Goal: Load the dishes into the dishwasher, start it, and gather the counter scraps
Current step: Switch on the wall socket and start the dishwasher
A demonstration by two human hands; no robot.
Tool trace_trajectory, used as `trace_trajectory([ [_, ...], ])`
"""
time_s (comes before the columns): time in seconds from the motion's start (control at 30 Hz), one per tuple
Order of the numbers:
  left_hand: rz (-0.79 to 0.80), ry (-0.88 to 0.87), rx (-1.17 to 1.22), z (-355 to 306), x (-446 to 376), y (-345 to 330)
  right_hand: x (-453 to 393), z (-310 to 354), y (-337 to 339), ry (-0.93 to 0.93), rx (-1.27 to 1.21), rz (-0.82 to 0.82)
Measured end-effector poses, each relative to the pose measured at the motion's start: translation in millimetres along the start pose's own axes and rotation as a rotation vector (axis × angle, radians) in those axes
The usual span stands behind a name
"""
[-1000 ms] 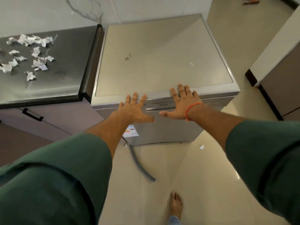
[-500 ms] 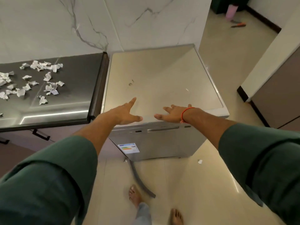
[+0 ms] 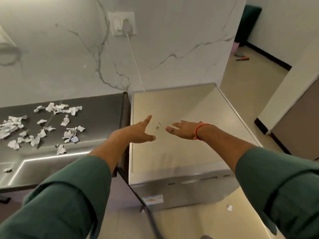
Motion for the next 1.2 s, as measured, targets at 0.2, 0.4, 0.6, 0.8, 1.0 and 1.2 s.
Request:
trace_trajectory([
  [0.2, -0.05, 0.067, 0.022, 14.5, -31.3, 50.4, -49.9, 11.1, 47.8, 0.065, -0.02, -0.08],
  [0.4, -0.109, 0.127, 0.061, 23.2, -56.8, 88.5, -113.5, 9.9, 96.4, 0.143, -0.095, -0.116],
  [0.6, -0.247, 0.188, 0.04, 35.5, -62.6, 137.1, -142.3, 30.1, 142.4, 0.222, -0.073, -0.175],
  [0.8, -0.436, 0.219, -0.074, 55.2, -87.2, 200.2, -160.8, 56.8, 181.6, 0.219, -0.056, -0.293],
  [1.0, -0.584, 0.134, -0.137, 61.4, -122.3, 257.9, -176.3, 84.7, 210.0, 0.175, -0.063, -0.41],
  [1.2, -0.627, 0.049, -0.135, 56.7, -160.2, 303.8, -187.4, 99.8, 228.0, 0.131, -0.021, -0.452],
])
Point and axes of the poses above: each hand's wrist, its own x-axis away from the middle knuckle, its own y-axis out of the back of the hand, z = x × y, the point moved 2 cm from there along -x, towards the middle knuckle, and after that the axes turned 9 degrees about y, right-handed, at the moved point
